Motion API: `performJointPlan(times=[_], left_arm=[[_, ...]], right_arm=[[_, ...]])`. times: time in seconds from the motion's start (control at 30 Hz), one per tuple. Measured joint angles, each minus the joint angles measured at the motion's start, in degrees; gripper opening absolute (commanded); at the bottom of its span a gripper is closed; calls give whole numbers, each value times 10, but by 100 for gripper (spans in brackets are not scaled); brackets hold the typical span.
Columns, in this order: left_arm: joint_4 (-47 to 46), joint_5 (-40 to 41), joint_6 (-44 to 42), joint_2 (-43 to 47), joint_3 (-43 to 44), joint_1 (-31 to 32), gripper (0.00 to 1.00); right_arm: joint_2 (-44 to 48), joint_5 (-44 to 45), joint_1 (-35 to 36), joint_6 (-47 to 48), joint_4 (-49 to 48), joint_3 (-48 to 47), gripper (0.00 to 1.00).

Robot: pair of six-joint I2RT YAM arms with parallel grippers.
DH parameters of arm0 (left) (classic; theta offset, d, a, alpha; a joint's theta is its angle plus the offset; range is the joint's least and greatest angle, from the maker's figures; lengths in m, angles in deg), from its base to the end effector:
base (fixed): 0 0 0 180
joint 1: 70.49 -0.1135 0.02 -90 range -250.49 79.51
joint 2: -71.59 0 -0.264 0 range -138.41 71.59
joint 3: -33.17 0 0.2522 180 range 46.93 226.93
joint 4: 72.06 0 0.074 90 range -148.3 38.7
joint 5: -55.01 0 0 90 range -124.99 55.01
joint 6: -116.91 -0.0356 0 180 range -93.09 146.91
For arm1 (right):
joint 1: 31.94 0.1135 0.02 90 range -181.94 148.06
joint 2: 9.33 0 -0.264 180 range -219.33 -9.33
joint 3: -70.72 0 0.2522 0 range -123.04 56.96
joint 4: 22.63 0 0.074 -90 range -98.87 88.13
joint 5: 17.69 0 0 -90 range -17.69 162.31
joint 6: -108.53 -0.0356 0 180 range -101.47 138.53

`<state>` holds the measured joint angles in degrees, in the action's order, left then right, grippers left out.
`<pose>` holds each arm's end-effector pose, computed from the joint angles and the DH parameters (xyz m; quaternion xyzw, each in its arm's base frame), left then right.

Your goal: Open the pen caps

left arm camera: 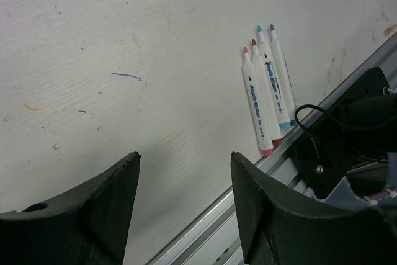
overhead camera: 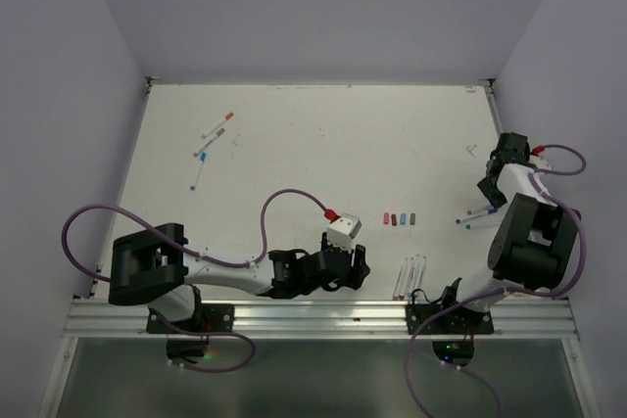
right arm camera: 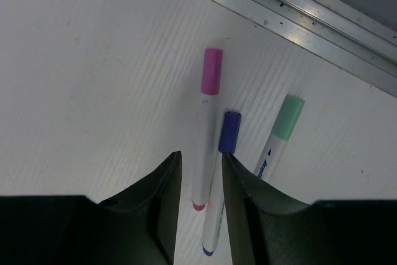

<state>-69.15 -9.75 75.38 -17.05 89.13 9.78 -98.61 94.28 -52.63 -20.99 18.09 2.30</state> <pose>0.0678 -0.3053 0.1794 0.1417 0.8620 -0.3182 0.3682 0.2790 -0.1196 0.1936 0.5178 0.7998 -0.1428 0.2680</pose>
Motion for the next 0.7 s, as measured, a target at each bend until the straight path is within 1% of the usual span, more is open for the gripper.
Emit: performJointPlan(times=[0.27,0.7], left_arm=[[-10,-25,-11,-5,0,-12,63],[-33,-60,-16,-24,-2,-31,63]], right_arm=[[-32,15,-2,6,-38,0,35],[-61,27,-11,8,-59,0,35]])
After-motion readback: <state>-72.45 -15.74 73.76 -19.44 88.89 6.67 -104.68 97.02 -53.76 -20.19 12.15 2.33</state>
